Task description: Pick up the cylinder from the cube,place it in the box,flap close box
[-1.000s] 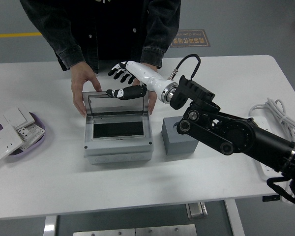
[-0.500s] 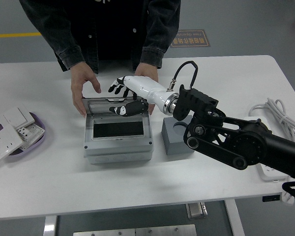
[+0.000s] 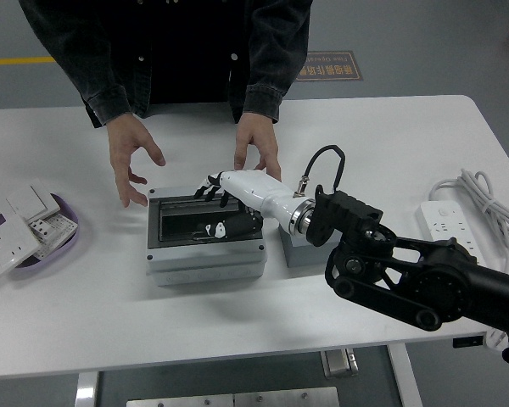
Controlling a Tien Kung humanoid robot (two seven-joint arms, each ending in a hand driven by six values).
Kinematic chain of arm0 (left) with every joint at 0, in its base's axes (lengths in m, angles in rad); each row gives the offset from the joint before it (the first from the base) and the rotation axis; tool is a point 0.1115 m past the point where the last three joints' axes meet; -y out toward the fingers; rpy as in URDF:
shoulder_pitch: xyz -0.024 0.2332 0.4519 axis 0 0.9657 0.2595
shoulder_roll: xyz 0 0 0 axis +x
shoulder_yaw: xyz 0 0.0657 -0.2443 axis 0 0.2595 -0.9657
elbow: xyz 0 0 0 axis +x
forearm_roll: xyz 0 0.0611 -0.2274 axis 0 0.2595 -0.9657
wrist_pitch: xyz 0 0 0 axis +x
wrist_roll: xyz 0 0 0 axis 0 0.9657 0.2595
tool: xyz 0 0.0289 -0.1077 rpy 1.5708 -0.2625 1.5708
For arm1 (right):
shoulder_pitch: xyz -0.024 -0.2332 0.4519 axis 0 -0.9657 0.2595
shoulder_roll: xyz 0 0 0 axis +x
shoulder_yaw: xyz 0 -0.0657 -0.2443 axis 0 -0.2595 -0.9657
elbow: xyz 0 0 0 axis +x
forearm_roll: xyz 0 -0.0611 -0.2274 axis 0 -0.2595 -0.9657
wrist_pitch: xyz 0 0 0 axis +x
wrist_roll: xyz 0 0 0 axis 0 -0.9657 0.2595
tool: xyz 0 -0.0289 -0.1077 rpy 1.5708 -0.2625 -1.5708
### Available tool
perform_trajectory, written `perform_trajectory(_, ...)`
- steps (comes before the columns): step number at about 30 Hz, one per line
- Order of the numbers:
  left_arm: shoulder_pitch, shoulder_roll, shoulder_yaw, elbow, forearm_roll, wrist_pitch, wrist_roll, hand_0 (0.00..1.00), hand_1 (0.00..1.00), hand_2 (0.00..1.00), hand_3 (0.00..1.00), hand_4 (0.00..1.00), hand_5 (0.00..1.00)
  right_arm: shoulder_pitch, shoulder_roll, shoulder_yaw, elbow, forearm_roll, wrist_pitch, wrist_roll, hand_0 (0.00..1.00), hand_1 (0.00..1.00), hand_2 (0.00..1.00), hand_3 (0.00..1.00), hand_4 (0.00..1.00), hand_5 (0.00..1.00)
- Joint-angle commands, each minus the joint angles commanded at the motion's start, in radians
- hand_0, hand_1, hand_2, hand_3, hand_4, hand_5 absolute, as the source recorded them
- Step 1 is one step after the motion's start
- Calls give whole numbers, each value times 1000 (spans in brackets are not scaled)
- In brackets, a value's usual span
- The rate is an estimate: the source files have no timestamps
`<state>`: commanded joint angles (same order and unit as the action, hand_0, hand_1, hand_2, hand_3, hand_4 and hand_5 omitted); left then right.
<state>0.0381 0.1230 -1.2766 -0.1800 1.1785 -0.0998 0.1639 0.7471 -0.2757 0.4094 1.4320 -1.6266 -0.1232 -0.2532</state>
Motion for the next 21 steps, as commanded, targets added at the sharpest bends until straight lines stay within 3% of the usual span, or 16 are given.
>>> perform_trajectory(6,0,0,3,0,-6,0,-2,634,661,577,633,717,287,-28,-39,79,26,-18,7,-2,354,538,658,712,719,393)
perform_trajectory(7,0,0,3,0,-6,0,-2,634,662,578,633,717,286,-37,-51,101,37,-20,8,-1,423,538,657,712,716,393)
perform_trajectory(9,1,0,3,0,-7,0,-2,634,662,578,633,717,286,-55,-76,144,62,-25,8,1,423,538,657,712,716,393)
perform_trajectory(14,3,1,1,0,-8,1,-2,634,662,577,633,717,286,-147,-134,293,137,-21,-3,34,431,532,657,712,711,396)
perform_trajectory(17,5,0,-5,0,-3,1,1,634,662,577,633,717,286,-213,-129,393,158,3,-14,85,431,532,657,712,711,396)
perform_trajectory(21,8,-4,-7,0,-4,2,4,635,662,577,633,716,286,-317,-76,550,162,36,-15,157,432,530,649,701,711,397)
